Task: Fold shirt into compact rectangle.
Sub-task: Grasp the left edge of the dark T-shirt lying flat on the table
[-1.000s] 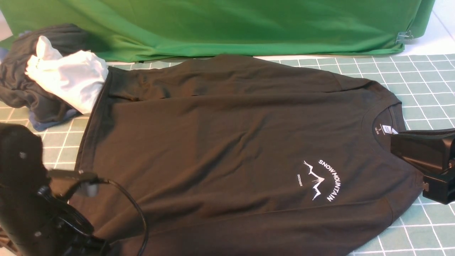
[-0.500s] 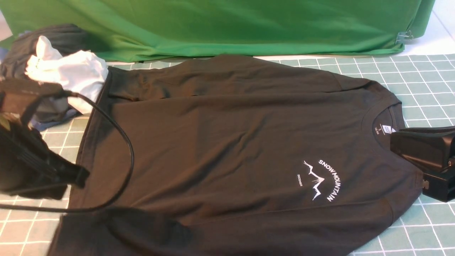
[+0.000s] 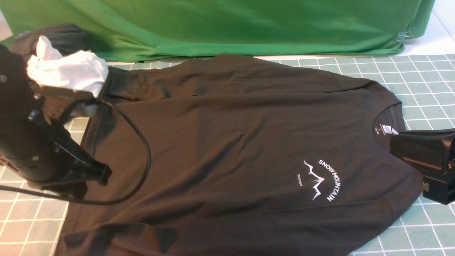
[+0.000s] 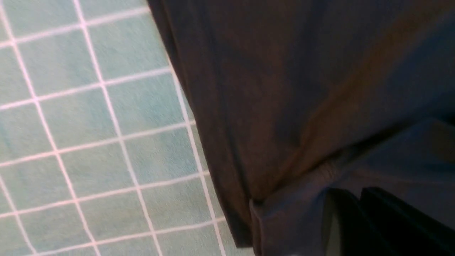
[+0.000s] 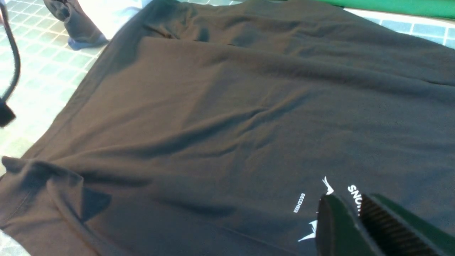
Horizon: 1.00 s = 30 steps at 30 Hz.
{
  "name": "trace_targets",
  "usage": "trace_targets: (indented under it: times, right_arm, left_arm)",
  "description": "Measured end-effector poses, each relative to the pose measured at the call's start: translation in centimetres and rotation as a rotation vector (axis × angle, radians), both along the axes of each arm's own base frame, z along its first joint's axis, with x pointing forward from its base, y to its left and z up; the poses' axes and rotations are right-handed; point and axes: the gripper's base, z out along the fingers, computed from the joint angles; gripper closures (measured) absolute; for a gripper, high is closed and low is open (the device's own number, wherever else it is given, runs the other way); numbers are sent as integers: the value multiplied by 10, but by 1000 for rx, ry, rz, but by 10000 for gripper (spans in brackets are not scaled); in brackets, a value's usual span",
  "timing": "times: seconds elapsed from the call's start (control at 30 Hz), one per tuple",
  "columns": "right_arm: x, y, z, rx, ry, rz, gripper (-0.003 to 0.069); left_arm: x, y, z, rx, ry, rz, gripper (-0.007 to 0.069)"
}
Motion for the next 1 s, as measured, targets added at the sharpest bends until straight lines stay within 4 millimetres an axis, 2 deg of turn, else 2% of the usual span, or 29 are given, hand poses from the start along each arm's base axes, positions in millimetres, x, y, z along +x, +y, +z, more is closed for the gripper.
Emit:
trace_targets:
  times: [0.17,0.27,0.3,0.37,0.4,0.47,0.57,0.8,1.0]
  right_arm:
    - [0,0,0,-1,2,1,565]
    - [0,0,0,0,1,0,560]
    - [0,0,0,0,1,0,559]
    - [0,0,0,0,1,0,558]
    - [0,0,0,0,1,0,558]
    - [0,0,0,0,0,0,558]
    - [0,0,0,1,-2,-1,557]
    - [0,0,0,1,-2,-1,554]
    - [0,0,0,1,-3,-1,550]
  left_arm:
    - [-7,2,-18,23,43,-25,503]
    - [-11,6,-38,52,9,-54,346]
    - [-12,6,-39,52,8,-55,337]
    - [-15,7,-49,56,-5,-61,229]
    - [-16,7,-51,56,-1,-62,221]
    - [-16,7,-59,58,-8,-66,132]
    - [-16,7,-64,55,-17,-67,64]
    - [-13,4,-73,37,15,-53,44]
    - [-14,1,-77,3,54,-24,119]
